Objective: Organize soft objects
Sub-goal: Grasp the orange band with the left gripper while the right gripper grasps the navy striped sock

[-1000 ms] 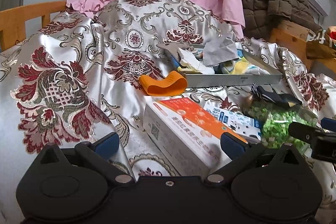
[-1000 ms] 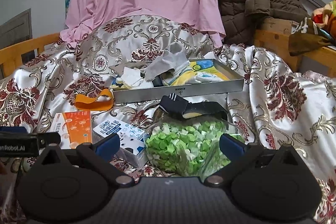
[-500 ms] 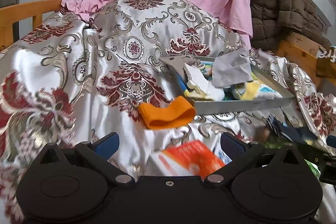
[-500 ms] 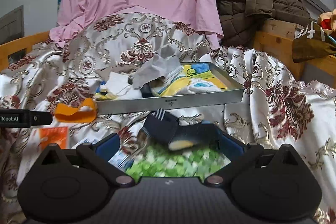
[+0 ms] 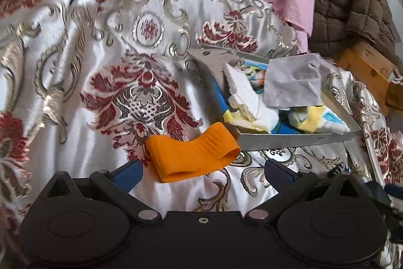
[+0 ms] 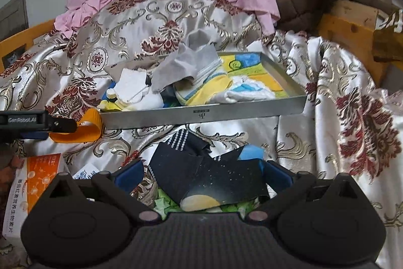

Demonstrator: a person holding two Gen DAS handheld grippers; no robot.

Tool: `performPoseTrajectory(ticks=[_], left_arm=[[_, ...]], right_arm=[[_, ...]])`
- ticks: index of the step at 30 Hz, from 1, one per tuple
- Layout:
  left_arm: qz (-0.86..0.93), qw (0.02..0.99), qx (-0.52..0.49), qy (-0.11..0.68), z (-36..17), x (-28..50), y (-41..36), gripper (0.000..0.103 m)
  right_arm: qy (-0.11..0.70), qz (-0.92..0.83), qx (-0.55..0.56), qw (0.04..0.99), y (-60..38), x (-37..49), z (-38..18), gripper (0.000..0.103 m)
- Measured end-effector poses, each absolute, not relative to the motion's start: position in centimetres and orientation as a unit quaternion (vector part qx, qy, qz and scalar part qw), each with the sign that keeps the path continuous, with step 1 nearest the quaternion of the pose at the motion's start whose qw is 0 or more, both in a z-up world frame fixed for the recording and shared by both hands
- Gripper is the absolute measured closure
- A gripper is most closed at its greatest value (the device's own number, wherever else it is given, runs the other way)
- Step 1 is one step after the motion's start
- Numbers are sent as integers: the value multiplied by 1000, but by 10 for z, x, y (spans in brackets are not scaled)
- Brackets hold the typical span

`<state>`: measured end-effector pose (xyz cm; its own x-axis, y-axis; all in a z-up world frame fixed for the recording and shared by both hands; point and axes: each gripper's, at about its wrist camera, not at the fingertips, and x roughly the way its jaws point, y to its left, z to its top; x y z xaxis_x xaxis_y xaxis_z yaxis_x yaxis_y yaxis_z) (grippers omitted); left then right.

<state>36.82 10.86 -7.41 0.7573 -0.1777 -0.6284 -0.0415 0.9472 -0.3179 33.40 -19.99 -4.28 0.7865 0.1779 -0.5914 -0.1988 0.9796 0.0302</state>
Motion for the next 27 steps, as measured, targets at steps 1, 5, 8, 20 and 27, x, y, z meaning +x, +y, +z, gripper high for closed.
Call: performPoseTrajectory(ticks=[1,5,8,20,27], left_arm=[[-36,921,-168,350,-76,372,111,1],[-54,911,-194,360,-81,385,117,1],[-76,899,-203,381,-83,399,121,1],[-131,883,-187,409,-82,427,117,2],[-146,879,-156,427,-82,435,107,8]], right_arm=[[312,97,-17,945,-199,336,-44,0],[320,94,-18,943,-199,345,-46,0],[328,95,-26,940,-196,353,-47,0],[352,175,-60,918,-164,371,-45,15],[360,186,-45,913,-159,373,-46,21]])
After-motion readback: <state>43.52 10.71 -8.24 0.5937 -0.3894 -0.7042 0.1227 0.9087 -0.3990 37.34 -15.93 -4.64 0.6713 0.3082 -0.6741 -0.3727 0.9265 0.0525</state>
